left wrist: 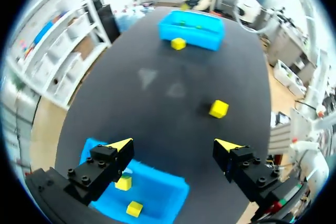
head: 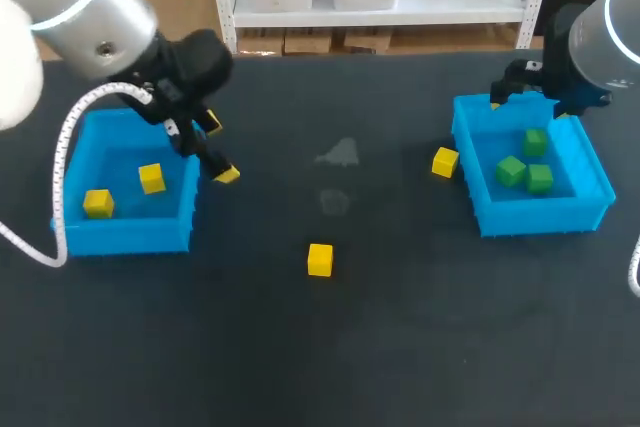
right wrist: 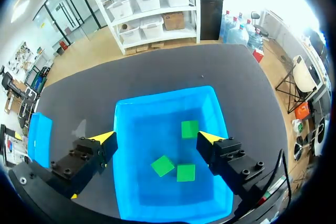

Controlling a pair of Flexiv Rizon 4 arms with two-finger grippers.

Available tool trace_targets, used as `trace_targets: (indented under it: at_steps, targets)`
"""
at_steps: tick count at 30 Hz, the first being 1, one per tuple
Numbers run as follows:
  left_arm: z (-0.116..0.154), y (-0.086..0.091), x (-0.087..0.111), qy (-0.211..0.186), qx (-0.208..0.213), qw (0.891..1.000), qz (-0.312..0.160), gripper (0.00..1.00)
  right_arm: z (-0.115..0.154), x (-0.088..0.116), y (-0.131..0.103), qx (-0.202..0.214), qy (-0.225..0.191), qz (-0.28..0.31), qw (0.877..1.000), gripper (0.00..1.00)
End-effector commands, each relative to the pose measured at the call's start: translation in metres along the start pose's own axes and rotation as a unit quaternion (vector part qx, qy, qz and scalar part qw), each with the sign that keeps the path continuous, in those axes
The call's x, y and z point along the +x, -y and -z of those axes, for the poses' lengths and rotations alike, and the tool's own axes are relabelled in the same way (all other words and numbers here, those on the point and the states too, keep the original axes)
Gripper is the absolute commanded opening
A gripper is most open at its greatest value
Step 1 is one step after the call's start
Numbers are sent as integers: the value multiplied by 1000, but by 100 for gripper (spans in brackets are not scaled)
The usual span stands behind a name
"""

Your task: Put the green cubes in the right bin and the yellow cubes in the left bin.

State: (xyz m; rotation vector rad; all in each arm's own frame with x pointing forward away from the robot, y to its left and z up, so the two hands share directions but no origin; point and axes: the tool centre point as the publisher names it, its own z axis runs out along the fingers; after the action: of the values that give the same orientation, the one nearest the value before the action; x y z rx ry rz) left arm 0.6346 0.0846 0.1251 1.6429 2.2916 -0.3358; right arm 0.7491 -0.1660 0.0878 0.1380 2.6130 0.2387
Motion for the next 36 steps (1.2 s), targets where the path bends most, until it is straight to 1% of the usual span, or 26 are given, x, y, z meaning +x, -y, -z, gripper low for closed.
trace_targets:
  at_steps: [1, 6, 11, 17, 20, 23, 27, 29, 34, 36]
  targets:
    - [-3, 17, -13, -14, 22, 999, -19, 100, 0, 1, 0, 1, 3, 0, 1000, 100]
    - [-11, 41, -25, -31, 46, 998, -31, 100, 0, 1, 0, 1, 3, 0, 1000, 100]
    - [-28, 57, -27, -47, 47, 997, -48, 100, 0, 1, 0, 1, 3, 0, 1000, 100]
    - [-55, 70, -22, -69, 48, 995, -56, 100, 0, 1, 0, 1, 3, 0, 1000, 100]
    - [-71, 75, -22, -73, 43, 994, -62, 100, 0, 1, 0, 1, 3, 0, 1000, 100]
    - [-88, 78, -24, -79, 32, 994, -64, 100, 0, 1, 0, 1, 3, 0, 1000, 100]
    - [-111, 79, -31, -90, 29, 994, -52, 100, 0, 1, 0, 1, 3, 0, 1000, 100]
    - [-120, 80, -36, -89, 26, 994, -53, 100, 0, 1, 0, 1, 3, 0, 1000, 100]
    - [-126, 89, -43, -89, 33, 994, -53, 100, 0, 1, 0, 1, 3, 0, 1000, 100]
    - [-126, 95, -43, -90, 38, 993, -68, 100, 0, 1, 0, 1, 3, 0, 1000, 100]
